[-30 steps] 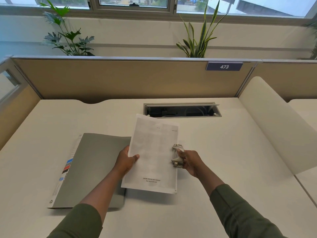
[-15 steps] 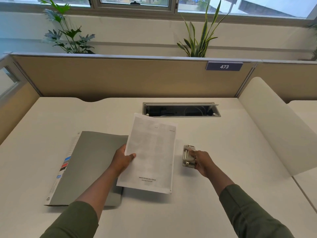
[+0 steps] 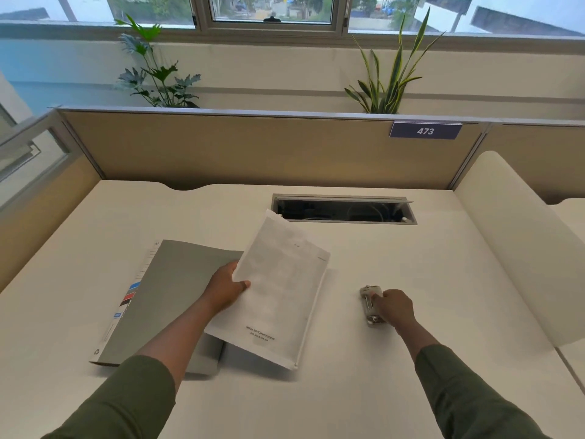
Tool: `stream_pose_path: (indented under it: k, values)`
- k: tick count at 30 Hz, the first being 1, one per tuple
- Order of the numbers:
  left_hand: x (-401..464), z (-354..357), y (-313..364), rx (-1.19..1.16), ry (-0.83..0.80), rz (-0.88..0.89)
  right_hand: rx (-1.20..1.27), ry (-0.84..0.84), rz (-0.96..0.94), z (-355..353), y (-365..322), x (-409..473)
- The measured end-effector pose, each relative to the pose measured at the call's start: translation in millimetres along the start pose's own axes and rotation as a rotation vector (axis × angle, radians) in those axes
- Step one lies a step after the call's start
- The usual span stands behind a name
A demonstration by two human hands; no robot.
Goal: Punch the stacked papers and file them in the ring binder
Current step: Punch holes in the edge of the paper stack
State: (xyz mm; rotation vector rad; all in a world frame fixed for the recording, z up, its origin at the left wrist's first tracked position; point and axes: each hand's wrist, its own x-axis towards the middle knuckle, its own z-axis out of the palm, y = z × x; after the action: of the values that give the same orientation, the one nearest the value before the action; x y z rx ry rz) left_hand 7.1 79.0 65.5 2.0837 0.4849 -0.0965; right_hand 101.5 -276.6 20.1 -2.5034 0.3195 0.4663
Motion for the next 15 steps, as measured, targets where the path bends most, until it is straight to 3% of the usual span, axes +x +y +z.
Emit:
stream_pose_path:
  k: [7, 9, 11, 15]
  values:
    - [11, -18, 32, 0.351, -0.097, 0.100, -0.008, 0.069, 0.010, 0, -5, 0]
    - [16, -22, 41, 0.464, -0.137, 0.136, -0.139, 0.123, -0.041, 1, -15, -6]
    - [19, -25, 51, 0.538, -0.173, 0.167, -0.289, 0.259, -0.185, 2, -33, -14]
    - [24, -25, 68, 0.704, -0.254, 0.239, -0.198, 0.402, -0.724, -3, -94, -39]
